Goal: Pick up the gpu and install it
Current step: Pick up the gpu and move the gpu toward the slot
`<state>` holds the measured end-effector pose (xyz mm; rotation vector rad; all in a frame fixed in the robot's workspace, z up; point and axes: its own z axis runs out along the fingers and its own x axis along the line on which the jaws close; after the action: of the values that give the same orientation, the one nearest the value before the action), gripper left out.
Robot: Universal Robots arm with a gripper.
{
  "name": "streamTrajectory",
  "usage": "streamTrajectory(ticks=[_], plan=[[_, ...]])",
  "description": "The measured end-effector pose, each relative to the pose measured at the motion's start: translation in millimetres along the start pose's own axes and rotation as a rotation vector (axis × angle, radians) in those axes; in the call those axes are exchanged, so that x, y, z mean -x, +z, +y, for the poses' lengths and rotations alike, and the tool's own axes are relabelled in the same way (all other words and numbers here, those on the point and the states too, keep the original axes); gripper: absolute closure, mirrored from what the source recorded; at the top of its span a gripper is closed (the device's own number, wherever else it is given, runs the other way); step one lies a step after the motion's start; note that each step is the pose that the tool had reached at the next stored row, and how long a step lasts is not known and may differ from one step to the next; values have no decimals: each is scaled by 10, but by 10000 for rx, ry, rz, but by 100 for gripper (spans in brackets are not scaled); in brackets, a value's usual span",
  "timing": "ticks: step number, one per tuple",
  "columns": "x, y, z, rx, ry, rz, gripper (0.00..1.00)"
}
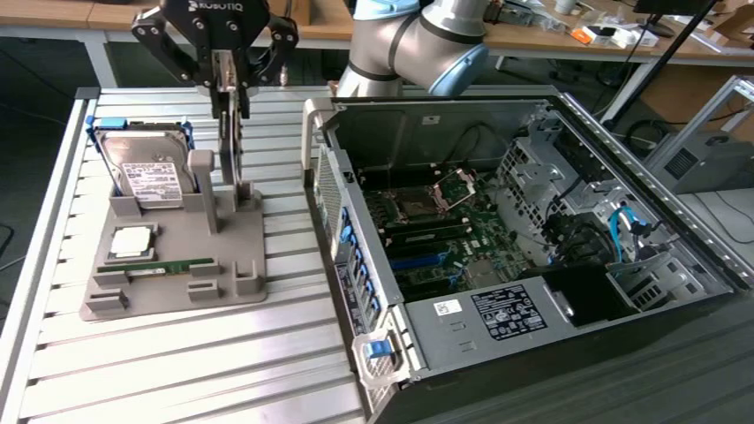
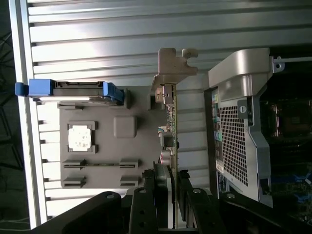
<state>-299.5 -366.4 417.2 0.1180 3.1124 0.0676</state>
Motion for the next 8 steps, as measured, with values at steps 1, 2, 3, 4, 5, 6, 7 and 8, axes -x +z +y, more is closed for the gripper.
streamTrajectory(ticks=[1, 2, 3, 4, 5, 6, 7, 8], plan=[[0, -12, 1, 0, 0, -1, 70], [1, -23, 1, 0, 0, 0, 70], [1, -36, 2, 0, 0, 0, 70], [1, -48, 2, 0, 0, 0, 70], [1, -63, 3, 0, 0, 0, 70], [2, -75, 3, -1, 0, 0, 70], [2, -86, 4, 0, 0, 0, 70], [2, -99, 4, -1, 0, 0, 70]])
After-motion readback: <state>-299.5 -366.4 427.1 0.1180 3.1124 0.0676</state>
